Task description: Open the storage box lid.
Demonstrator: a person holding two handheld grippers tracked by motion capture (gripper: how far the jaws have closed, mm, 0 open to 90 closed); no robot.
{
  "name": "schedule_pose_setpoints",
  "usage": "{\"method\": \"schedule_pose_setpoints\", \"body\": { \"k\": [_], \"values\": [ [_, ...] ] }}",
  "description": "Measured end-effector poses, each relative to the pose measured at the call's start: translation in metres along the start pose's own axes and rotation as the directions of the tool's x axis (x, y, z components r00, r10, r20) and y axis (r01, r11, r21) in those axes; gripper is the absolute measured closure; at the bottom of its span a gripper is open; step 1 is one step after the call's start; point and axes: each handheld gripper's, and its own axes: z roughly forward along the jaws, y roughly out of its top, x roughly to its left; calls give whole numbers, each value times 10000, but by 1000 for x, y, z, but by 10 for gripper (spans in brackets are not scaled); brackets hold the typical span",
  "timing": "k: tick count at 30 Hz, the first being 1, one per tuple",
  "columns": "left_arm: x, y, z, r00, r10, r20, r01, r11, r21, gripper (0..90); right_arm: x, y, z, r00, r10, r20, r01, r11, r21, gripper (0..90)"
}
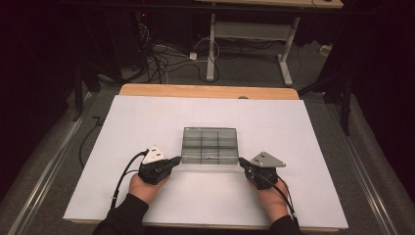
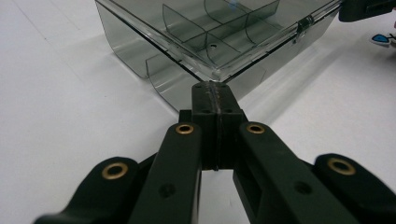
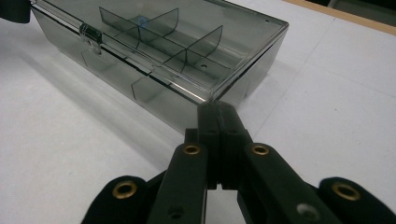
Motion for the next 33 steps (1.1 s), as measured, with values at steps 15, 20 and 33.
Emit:
{"method": "schedule_pose_setpoints", "body": {
  "k": [15,20,33],
  "values": [
    [0,1,-1,10000,3,-12,-3,9999,-108,878,1,1,-1,10000,-5,-50,5,9999,-126,900],
    [0,2,-3,10000,1,-13,-1,9998,-200,879,2,2,-2,10000,-4,-63,3,9998,-217,900],
    [-2,10,-8,9998,176,-117,-182,9987,-473,878,0,9,-6,9998,158,-141,-166,9983,-563,900]
  ]
}}
